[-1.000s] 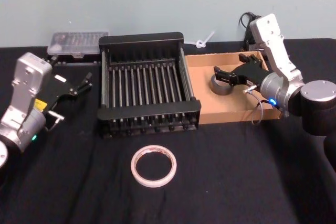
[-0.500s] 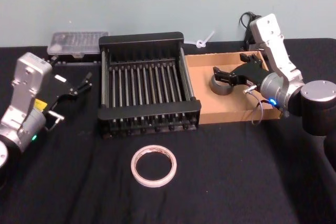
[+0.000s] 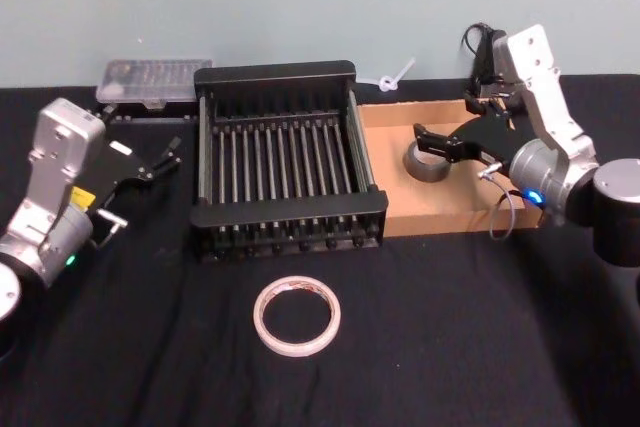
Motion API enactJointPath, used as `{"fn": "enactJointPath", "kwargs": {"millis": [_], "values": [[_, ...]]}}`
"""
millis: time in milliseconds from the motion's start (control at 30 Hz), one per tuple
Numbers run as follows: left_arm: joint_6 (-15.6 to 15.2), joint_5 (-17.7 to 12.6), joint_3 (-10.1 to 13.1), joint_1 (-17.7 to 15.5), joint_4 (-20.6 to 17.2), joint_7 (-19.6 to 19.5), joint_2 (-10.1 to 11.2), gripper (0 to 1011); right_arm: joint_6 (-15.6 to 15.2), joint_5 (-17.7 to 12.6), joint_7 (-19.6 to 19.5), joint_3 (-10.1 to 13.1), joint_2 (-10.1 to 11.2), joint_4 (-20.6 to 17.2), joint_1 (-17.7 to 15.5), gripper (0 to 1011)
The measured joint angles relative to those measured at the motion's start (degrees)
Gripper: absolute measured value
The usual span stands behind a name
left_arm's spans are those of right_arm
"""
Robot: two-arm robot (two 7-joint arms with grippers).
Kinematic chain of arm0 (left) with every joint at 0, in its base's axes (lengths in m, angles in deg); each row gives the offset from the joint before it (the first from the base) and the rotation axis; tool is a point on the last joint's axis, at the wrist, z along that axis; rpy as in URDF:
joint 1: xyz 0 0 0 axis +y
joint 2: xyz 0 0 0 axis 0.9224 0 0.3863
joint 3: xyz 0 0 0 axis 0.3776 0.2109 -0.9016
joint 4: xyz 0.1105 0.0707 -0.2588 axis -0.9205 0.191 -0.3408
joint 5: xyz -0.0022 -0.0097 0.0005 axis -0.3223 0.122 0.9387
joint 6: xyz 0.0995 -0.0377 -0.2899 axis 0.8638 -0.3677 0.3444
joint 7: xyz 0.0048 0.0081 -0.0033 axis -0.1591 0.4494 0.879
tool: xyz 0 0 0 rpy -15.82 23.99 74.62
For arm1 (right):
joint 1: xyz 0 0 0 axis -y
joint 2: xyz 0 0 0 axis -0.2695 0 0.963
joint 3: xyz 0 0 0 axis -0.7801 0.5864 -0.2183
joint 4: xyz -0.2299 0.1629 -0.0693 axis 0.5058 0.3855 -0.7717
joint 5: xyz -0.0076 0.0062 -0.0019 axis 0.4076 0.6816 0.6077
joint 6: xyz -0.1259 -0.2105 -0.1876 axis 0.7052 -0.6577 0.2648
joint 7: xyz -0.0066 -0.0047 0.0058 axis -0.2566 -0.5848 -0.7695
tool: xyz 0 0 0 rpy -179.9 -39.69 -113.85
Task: Pick up the white tape and place it into the black box , Pick up the silver tape and place it into the brown box.
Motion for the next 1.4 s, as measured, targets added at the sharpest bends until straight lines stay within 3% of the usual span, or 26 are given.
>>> {"fn": "enactJointPath", "kwargs": {"millis": [400, 600, 1100, 1400], "values": [[0.00, 0.00, 0.00, 0.00, 0.00, 0.00, 0.00, 1001, 1.63, -2.24, 1.56, 2.10, 4.21, -10.64, -7.19, 1000], [0.00, 0.00, 0.00, 0.00, 0.00, 0.00, 0.00, 1001, 4.83, -4.23, 3.19, 3.13, 7.07, -16.26, -12.43, 1000], [0.00, 0.00, 0.00, 0.00, 0.00, 0.00, 0.00, 1001, 10.15, -9.09, 8.09, 3.72, 13.60, -21.81, -21.63, 1000], [0.00, 0.00, 0.00, 0.00, 0.00, 0.00, 0.00, 1001, 13.10, -10.78, 12.56, 1.58, 16.64, -21.38, -23.24, 1002]]}}
